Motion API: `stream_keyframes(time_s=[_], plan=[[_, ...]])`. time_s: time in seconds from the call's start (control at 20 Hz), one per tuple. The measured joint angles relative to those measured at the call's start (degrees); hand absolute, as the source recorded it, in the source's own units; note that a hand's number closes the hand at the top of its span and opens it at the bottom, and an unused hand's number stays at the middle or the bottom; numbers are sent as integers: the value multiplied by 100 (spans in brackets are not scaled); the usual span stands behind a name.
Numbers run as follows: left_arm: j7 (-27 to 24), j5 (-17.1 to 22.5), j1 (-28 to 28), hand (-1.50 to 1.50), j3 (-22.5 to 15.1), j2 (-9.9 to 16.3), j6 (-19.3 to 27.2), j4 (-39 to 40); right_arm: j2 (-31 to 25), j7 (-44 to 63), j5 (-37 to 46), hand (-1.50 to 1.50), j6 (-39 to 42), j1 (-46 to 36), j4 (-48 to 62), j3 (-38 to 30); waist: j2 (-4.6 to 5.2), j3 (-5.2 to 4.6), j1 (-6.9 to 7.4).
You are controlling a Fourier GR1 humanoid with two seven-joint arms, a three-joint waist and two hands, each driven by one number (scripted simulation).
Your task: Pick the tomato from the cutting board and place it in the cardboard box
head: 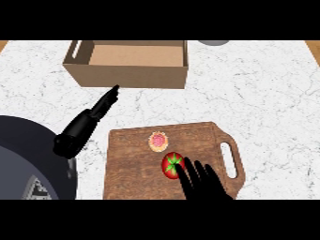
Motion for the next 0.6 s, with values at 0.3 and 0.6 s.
stream_keyframes(time_s=[0.3, 0.6], plan=[[-21, -123, -17, 0, 220, -113, -217, -8, -5, 15, -286, -150, -22, 4, 77, -32, 2, 1, 10], [-17, -238, -15, 0, 281, -192, -303, -80, -31, 54, -462, -150, -45, -15, 140, -41, 0, 0, 8]])
